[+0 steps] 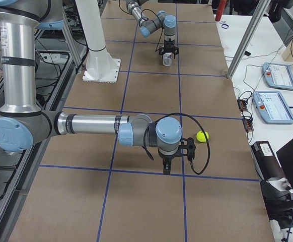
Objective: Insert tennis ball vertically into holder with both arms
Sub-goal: 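Lower the left gripper and close it around the can's middle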
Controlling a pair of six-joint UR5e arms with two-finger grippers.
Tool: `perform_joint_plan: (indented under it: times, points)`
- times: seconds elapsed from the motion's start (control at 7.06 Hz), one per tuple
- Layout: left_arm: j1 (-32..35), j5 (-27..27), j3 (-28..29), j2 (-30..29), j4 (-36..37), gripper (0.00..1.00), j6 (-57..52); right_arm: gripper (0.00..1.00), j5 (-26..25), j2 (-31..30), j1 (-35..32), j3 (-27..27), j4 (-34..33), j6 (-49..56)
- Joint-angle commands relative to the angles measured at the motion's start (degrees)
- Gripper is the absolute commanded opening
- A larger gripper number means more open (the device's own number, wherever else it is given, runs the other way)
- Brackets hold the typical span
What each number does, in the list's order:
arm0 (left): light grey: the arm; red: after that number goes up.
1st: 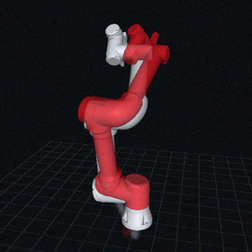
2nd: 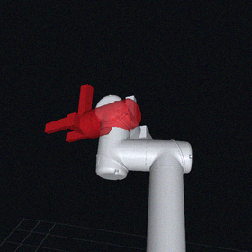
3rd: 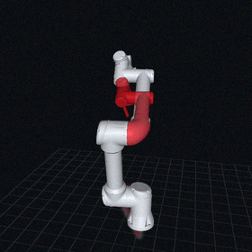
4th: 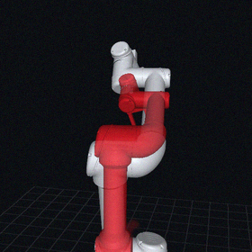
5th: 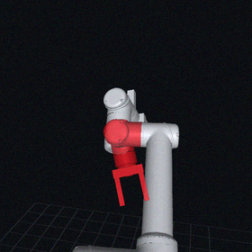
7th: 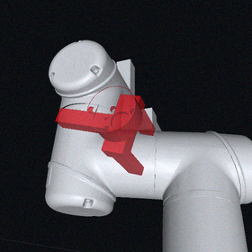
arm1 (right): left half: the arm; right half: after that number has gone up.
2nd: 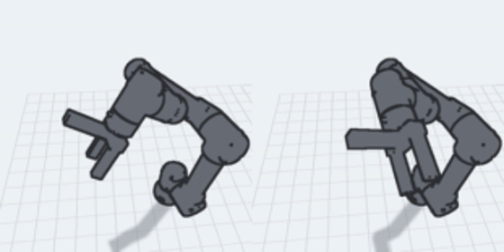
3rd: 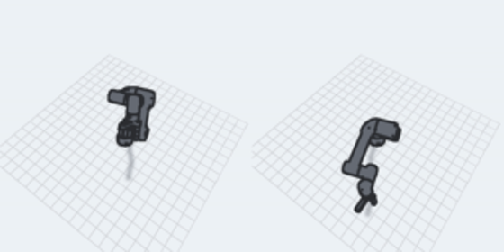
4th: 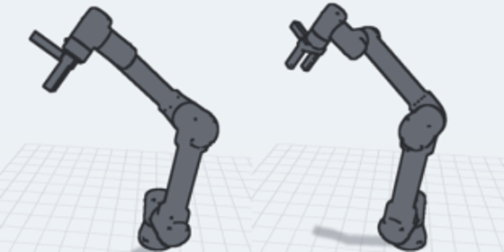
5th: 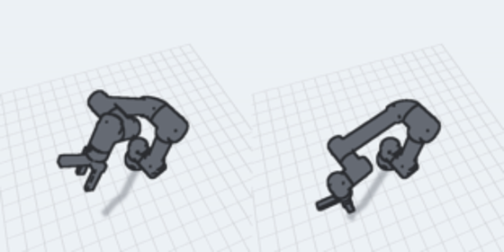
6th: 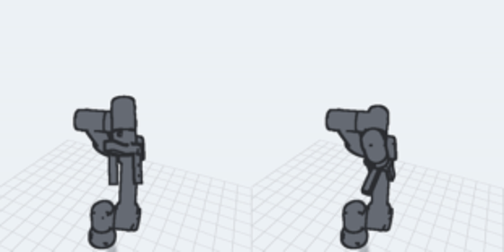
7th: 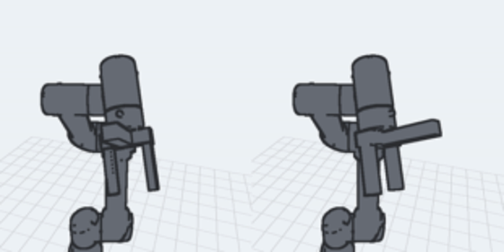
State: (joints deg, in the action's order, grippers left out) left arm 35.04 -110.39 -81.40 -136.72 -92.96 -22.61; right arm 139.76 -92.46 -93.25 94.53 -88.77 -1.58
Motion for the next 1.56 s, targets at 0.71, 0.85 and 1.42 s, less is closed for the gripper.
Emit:
perform_joint_plan:
  times: [0.71, 0.85, 1.42]
  points:
    - [-0.9, 0.5, 4.8, -0.7, -5.4, 0.99, 0.2, 0.99, 0.1, -0.1, 0.0, 0.7, 0.0, 0.0]
    - [-0.9, 0.5, 4.6, -0.7, -5.5, 0.99, 0.1, 0.99, 0.1, -0.1, 0.0, 0.7, 0.0, 0.0]
    - [-0.3, 4.0, 4.1, -0.6, -5.3, 0.63, -0.2, 0.99, 0.3, -0.2, 0.0, 0.8, 0.0, -0.2]
